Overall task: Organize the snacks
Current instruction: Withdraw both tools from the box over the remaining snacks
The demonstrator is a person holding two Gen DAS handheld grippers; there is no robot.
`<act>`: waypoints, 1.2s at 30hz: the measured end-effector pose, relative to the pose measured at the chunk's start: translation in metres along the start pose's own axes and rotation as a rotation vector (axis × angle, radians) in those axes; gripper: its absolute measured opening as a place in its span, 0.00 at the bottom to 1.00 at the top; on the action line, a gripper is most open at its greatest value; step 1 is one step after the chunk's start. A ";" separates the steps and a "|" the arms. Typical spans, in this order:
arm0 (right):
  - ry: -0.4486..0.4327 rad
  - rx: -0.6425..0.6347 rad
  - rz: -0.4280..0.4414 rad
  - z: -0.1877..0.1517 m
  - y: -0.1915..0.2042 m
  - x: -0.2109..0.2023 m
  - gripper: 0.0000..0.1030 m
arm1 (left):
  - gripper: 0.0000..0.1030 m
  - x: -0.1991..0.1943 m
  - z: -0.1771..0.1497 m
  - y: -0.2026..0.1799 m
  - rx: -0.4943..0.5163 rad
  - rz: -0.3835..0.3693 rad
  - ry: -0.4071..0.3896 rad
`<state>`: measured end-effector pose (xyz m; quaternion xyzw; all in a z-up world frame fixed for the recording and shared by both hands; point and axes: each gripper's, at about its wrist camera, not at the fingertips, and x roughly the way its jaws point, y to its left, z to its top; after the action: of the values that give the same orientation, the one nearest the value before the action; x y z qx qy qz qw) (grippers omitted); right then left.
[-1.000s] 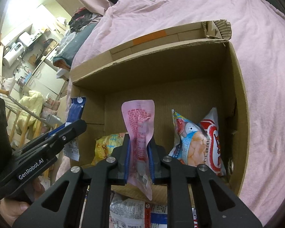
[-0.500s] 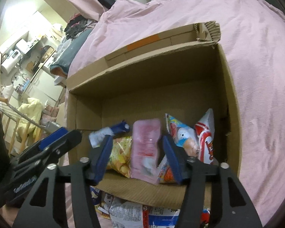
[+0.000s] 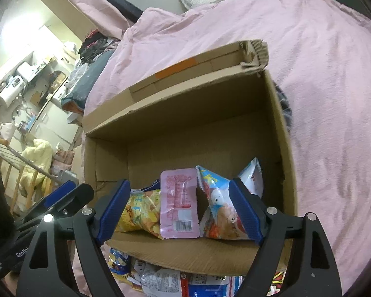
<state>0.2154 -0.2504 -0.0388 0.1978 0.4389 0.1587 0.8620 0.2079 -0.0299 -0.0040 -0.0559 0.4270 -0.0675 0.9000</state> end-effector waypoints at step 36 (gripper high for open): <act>-0.083 -0.016 -0.031 -0.061 0.007 -0.094 1.00 | 0.96 -0.063 -0.069 0.028 -0.064 0.019 0.104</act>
<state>0.1114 -0.2742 -0.0031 0.1902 0.4046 0.1405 0.8834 0.1165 0.0057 -0.0040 -0.0770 0.4755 -0.0479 0.8750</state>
